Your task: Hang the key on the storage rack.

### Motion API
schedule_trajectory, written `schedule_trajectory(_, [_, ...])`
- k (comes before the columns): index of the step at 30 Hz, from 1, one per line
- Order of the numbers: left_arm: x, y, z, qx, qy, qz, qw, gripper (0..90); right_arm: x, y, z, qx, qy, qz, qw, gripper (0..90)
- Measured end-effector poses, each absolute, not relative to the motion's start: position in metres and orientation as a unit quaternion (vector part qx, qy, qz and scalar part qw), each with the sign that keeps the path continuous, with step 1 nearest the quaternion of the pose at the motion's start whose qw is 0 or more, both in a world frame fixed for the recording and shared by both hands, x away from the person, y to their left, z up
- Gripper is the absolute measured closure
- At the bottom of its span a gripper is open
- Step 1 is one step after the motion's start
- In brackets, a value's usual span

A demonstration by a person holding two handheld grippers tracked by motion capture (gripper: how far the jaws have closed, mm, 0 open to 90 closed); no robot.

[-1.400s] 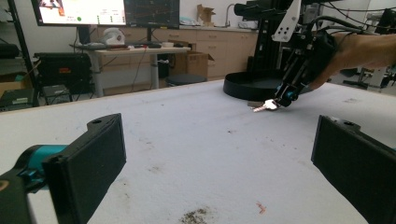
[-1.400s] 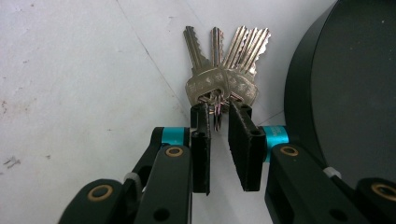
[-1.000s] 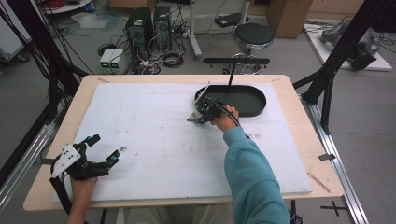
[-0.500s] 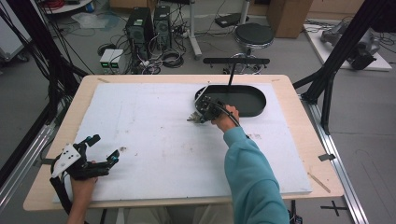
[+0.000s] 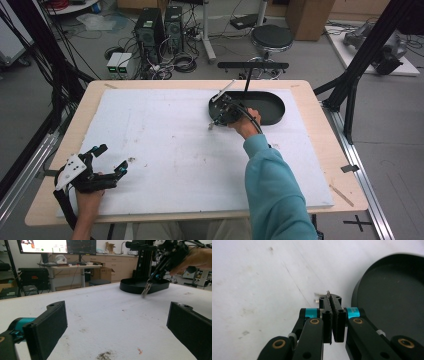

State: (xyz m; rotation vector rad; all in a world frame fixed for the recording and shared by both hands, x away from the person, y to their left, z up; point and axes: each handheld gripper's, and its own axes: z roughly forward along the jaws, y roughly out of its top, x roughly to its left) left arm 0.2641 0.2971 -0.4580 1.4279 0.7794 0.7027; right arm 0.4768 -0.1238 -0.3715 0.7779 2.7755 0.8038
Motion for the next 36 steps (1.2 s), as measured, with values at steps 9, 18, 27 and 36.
schedule_trajectory(9, [0.264, 0.297, -0.458, 0.626, 0.339, 0.307, 0.632, 3.5, 0.466, -0.15, -0.34, 0.269, 0.898, 0.338, 0.085, 89.0])
schedule_trajectory(18, [0.264, 0.297, -0.458, 0.625, 0.338, 0.309, 0.632, 3.5, 0.459, -0.196, -0.299, 0.282, 0.85, 0.431, 0.112, 88.9])
schedule_trajectory(27, [0.263, 0.297, -0.458, 0.625, 0.336, 0.311, 0.633, 3.5, 0.459, -0.23, -0.262, 0.304, 0.816, 0.47, 0.145, 88.9])
schedule_trajectory(36, [0.262, 0.297, -0.458, 0.624, 0.333, 0.313, 0.634, 3.5, 0.472, -0.245, -0.247, 0.329, 0.798, 0.483, 0.152, 88.9])
